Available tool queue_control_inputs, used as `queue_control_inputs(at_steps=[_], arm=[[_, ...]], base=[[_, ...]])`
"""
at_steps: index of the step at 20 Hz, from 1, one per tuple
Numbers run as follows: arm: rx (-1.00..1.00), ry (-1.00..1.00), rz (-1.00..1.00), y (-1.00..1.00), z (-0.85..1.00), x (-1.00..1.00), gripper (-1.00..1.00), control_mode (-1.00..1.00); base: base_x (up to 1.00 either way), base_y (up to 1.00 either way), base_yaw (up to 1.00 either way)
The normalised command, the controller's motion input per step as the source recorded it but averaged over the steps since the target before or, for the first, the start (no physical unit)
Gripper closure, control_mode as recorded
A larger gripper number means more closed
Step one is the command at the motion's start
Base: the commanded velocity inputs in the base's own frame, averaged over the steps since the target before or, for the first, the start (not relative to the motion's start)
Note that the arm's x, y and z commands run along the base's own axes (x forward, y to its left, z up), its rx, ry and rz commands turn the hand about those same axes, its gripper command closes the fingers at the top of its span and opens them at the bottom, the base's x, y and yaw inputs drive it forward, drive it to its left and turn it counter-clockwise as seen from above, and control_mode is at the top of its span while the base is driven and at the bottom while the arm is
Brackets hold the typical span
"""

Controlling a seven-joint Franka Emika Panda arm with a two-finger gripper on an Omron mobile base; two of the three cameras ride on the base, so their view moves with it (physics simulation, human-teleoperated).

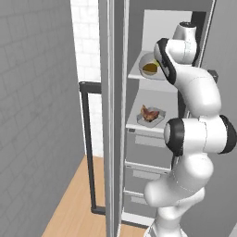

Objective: Take the meat container that has the steak and place it on the second highest rack of the freezer. Then take the vegetable container that has the avocado and lemon wedge and place it on the highest rack of the freezer.

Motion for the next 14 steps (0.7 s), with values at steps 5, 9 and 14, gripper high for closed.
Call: queue_control_inputs(at_steps=[5,9,14], arm=[[0.0,-0.15,0.0,0.0,-0.25,0.58,1.0,-1.0],[0.0,-0.08,0.0,-0.02,-0.13,0.44,1.0,-1.0],[0.03,-0.11,-0.09,0.0,0.0,-0.02,1.0,-1.0]], base=[[0.0,0.0,0.0],[0.0,0.0,0.0],[0.0,0.0,0.0]])
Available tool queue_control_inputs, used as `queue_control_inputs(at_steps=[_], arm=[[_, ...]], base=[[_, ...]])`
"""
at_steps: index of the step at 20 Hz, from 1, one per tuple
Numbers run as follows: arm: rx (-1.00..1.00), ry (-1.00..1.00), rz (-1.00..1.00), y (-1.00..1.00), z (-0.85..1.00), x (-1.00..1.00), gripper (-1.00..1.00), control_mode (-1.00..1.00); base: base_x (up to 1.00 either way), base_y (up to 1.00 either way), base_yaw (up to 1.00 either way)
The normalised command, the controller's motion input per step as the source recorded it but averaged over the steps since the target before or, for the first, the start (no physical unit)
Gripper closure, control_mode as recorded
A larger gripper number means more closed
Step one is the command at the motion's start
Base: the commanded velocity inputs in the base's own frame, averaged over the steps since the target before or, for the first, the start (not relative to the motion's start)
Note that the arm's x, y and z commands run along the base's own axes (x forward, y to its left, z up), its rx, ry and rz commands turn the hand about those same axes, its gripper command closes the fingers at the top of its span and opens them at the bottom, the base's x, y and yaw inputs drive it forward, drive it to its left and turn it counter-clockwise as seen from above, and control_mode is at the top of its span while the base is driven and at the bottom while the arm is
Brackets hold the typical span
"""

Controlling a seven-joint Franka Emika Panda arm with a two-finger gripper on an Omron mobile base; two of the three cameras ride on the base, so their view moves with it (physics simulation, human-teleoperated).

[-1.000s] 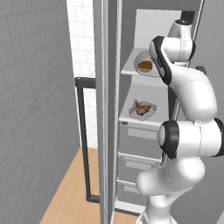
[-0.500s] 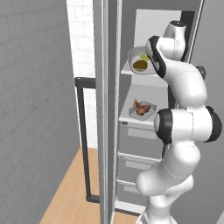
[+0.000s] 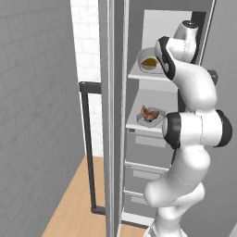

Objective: Take the meat container that has the steak and place it on the second highest rack of the freezer. Then take the vegetable container that has the avocado and lemon wedge and place it on the highest rack of the freezer.

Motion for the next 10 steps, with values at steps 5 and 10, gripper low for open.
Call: queue_control_inputs(at_steps=[5,10], arm=[[0.01,-0.02,-0.11,0.0,-0.08,-0.11,1.0,-1.0],[0.0,0.0,-0.03,0.0,0.0,0.0,-1.0,-1.0]], base=[[0.0,0.0,0.0],[0.0,0.0,0.0]])
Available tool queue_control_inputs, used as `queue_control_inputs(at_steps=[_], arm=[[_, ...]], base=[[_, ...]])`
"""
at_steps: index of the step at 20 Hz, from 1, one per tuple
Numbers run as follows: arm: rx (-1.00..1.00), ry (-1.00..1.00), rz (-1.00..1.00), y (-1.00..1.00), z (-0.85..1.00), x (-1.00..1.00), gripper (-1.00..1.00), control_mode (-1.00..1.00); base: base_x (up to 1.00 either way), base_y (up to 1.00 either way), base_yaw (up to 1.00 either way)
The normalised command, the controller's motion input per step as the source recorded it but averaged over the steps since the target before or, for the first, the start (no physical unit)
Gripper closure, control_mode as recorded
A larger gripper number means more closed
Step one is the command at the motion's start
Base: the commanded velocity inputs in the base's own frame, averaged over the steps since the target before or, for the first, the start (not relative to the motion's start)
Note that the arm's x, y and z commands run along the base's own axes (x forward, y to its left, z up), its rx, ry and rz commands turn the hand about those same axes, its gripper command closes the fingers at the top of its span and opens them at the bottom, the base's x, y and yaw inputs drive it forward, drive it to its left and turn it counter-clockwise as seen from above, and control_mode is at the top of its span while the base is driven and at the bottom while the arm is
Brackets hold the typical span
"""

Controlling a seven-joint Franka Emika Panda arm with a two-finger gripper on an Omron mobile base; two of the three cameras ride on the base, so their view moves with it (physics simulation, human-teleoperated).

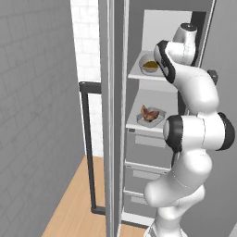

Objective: Take the meat container that has the steak and place it on the second highest rack of the freezer. Then take the vegetable container that has the avocado and lemon wedge and place it on the highest rack of the freezer.

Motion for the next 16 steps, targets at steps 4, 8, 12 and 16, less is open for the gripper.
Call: queue_control_inputs(at_steps=[4,8,12,16], arm=[[0.0,0.0,-0.01,0.0,0.0,0.06,-1.0,-1.0],[0.0,0.0,-0.01,0.0,0.02,0.16,-1.0,-1.0],[-0.01,-0.07,0.01,0.21,0.12,-0.49,-1.0,-1.0],[-0.04,-0.13,0.03,0.29,0.02,-0.96,-1.0,-1.0]], base=[[0.0,0.0,0.0],[0.0,0.0,0.0],[0.0,0.0,0.0],[0.0,0.0,0.0]])
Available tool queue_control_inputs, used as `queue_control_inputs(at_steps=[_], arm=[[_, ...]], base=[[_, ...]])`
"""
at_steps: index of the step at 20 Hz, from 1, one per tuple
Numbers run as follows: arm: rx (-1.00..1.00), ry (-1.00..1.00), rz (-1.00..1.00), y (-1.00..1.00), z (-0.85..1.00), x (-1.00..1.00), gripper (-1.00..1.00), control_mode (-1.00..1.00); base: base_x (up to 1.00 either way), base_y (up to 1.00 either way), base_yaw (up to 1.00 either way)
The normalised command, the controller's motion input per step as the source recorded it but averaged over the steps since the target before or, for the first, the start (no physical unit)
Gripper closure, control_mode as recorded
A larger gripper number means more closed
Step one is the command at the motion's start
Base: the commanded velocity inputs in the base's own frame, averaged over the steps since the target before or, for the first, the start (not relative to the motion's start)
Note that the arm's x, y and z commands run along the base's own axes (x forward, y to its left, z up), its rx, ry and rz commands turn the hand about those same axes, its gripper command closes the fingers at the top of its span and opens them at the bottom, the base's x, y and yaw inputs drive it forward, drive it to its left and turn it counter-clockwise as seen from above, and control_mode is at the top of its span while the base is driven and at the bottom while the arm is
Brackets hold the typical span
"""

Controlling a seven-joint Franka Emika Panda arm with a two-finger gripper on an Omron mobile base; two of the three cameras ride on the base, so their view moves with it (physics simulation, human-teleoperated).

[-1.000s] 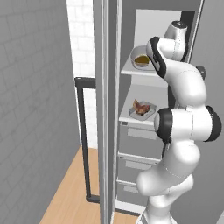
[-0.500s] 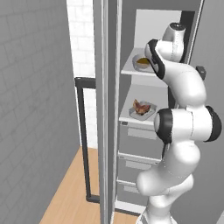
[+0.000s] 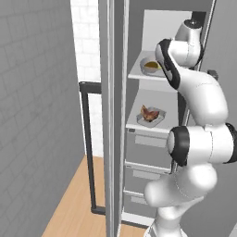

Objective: Take the meat container that has the steak and place it on the second highest rack of the freezer. Then take the vegetable container that has the avocado and lemon wedge and place it on the highest rack of the freezer.

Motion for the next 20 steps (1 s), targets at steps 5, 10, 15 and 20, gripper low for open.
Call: queue_control_inputs(at_steps=[5,10,15,20], arm=[[-0.03,-0.08,0.03,0.27,0.0,-0.97,-1.0,-1.0],[-0.07,0.0,0.05,0.12,0.0,-1.0,-1.0,-1.0],[-0.04,0.05,0.07,0.05,-0.19,-0.84,-1.0,-1.0],[-0.11,0.23,0.13,0.19,-0.57,-0.75,-1.0,-1.0]], base=[[0.0,0.0,0.0],[0.0,0.0,0.0],[0.0,0.0,0.0],[0.0,0.0,0.0]])
